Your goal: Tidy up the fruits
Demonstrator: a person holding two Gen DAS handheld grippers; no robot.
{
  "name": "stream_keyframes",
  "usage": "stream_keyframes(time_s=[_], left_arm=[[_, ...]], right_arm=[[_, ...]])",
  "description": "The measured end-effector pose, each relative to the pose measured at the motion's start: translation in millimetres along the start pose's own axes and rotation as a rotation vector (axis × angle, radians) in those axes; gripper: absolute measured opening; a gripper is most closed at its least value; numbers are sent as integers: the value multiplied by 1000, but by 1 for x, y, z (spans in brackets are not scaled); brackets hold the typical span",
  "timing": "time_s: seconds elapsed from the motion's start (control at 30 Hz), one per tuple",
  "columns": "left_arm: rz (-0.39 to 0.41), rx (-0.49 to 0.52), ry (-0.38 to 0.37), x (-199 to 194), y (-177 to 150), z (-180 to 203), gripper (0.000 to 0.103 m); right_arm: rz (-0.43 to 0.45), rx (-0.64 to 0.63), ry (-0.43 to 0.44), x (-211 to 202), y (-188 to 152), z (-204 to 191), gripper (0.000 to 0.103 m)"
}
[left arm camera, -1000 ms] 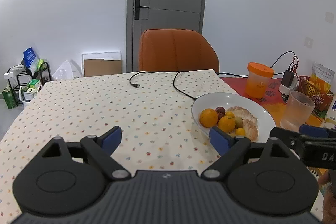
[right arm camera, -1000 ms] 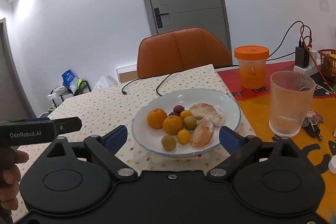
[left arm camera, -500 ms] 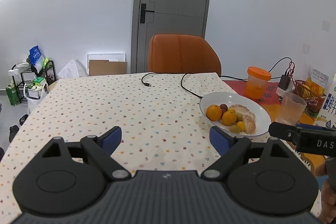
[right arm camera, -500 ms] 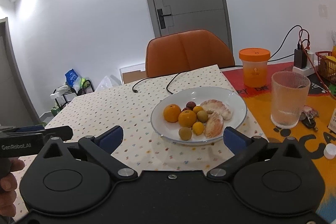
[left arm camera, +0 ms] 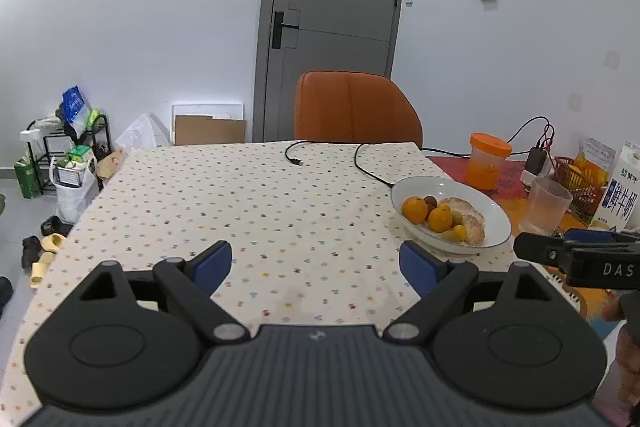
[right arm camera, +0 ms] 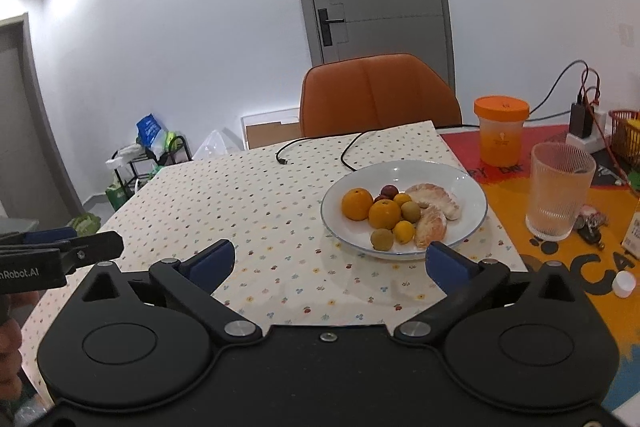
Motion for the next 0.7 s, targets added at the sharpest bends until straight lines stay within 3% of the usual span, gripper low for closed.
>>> stream_keyframes(time_s=[0.1, 0.2, 0.7], left_arm=[[2, 5, 22, -6, -1, -8, 90], [1, 11, 36, -12, -3, -12, 102], [-34, 8, 54, -23, -17, -25, 103]], right_arm=[[-8, -11, 7, -4, -1, -8, 103], [-19, -14, 9, -7, -2, -13, 103], [-44, 7, 40, -23, -13, -18, 103]])
Point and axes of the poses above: each gripper's, at about its wrist camera, not at the fingertips, and x roughly the way its jaws point, z to its right, y to its top, the point moved 7 cm from there along x, roughly the way its jaws point, and after that the axes turned 11 degrees about y, right-handed, at the moved point
